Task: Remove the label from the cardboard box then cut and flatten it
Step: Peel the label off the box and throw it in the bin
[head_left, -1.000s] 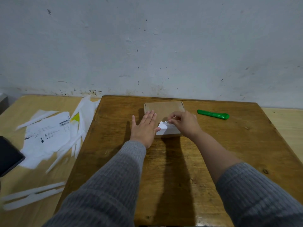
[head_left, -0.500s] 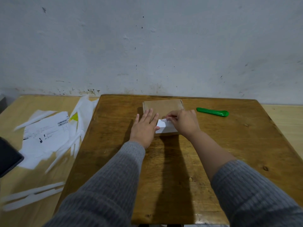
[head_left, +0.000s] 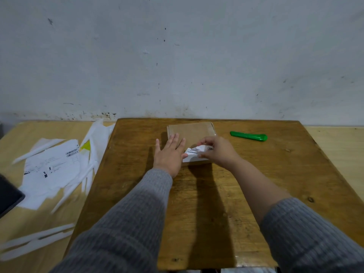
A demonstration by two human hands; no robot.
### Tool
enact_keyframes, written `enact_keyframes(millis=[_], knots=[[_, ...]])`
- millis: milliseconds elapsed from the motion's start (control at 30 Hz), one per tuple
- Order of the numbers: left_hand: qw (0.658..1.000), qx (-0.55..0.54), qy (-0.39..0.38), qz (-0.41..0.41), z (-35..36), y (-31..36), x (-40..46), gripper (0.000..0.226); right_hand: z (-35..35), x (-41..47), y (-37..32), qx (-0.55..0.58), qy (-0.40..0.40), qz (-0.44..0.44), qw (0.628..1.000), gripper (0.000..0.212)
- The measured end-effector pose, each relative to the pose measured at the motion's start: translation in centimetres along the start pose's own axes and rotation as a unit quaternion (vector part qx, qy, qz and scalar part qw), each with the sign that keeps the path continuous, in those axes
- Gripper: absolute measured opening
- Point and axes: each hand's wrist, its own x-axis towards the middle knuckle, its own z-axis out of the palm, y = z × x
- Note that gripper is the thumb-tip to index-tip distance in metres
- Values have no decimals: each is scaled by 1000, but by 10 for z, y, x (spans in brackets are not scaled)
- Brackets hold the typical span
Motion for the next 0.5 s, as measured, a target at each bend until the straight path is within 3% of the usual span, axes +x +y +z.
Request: enact_keyframes(millis=[100,267,500], knots=[[1000,-5,-6,0,-1,0,1,58,5,-2,3,-7,32,-23,999,32],[1000,1,-17,-8,-4,2,1,59,7,-2,5,-25,69,-54,996,22],[1000,15,-23,-7,-5,3,-2,61,3,-11,3,-64,90,-5,994,14]])
